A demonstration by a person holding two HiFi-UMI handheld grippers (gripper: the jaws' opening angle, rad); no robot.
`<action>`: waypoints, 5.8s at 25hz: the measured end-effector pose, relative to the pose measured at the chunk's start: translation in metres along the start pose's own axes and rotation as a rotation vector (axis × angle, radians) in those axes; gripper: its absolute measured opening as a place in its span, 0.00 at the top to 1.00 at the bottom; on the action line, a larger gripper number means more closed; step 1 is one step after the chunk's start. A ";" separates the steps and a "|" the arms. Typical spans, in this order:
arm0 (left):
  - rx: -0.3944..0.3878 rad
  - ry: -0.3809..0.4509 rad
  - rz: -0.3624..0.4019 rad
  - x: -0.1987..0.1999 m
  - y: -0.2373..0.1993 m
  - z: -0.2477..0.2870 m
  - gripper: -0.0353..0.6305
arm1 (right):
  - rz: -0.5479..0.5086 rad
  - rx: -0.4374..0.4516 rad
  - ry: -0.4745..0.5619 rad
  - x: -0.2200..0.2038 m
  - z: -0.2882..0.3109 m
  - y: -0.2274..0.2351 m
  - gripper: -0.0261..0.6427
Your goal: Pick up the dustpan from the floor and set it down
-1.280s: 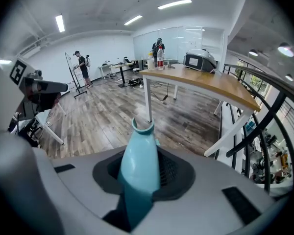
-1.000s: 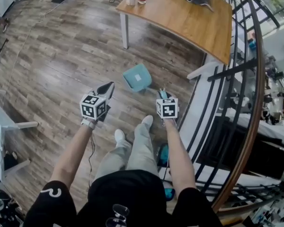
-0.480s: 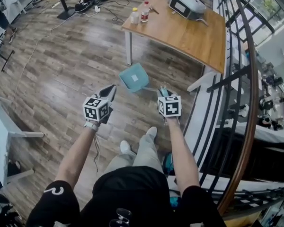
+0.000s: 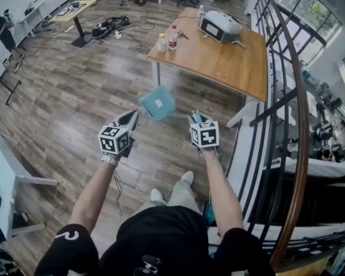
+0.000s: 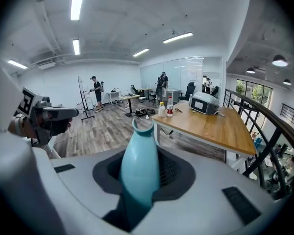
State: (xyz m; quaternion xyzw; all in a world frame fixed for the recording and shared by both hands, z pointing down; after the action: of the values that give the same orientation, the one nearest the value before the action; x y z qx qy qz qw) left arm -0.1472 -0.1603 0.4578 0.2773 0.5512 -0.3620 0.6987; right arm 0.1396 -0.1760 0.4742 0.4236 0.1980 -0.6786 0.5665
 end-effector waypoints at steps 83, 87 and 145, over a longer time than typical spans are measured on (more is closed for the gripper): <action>-0.059 -0.164 -0.061 -0.069 0.023 0.050 0.95 | 0.035 -0.064 -0.168 -0.070 0.039 0.077 0.83; -0.065 -0.195 -0.065 -0.092 0.027 0.067 0.95 | 0.028 -0.071 -0.205 -0.090 0.057 0.093 0.83; -0.029 -0.353 -0.264 -0.285 0.054 0.137 0.95 | -0.038 -0.105 -0.481 -0.318 0.210 0.154 0.82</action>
State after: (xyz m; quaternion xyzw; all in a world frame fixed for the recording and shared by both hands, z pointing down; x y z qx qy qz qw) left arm -0.0627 -0.1800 0.7669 0.1250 0.4570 -0.4853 0.7348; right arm 0.2105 -0.1850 0.8791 0.2163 0.1003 -0.7591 0.6057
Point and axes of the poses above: the fingertips, and each gripper's own axes: z forward along the fingers, y to its right, x out of its top, the point moved 6 cm from there along -z, backward along the fingers, and after that the axes turned 13 degrees about z, right-handed, at the moved point
